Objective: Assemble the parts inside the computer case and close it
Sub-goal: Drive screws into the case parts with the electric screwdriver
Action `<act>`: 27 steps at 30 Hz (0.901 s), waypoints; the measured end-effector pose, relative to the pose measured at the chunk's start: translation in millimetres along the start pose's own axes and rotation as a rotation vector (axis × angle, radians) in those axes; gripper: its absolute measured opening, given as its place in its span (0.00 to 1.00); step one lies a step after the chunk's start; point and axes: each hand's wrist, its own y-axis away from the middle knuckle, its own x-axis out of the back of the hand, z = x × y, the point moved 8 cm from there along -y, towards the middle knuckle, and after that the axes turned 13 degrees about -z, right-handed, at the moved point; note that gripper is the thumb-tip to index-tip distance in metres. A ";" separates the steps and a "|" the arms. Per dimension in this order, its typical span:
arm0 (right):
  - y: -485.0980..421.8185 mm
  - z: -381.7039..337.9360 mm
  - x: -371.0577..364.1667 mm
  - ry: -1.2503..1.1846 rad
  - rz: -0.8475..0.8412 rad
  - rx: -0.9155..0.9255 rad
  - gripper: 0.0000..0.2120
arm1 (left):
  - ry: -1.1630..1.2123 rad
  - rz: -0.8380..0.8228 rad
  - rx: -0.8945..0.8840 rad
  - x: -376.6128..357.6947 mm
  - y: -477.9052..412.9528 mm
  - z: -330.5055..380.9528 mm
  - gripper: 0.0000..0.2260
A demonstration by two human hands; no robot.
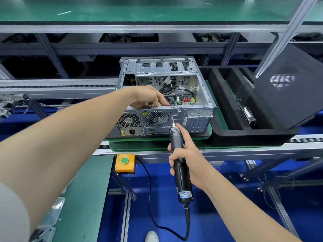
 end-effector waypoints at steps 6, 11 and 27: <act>0.8 3.2 1.3 -0.007 -0.010 -0.017 0.49 | 0.039 -0.010 0.056 0.8 2.4 0.4 0.19; -0.8 4.0 -0.1 -0.006 -0.016 -0.021 0.49 | 0.065 -0.002 0.045 1.8 -2.8 -5.5 0.22; -1.7 5.5 1.3 -0.003 -0.002 -0.024 0.49 | 0.061 0.007 0.005 3.8 -10.5 -7.3 0.24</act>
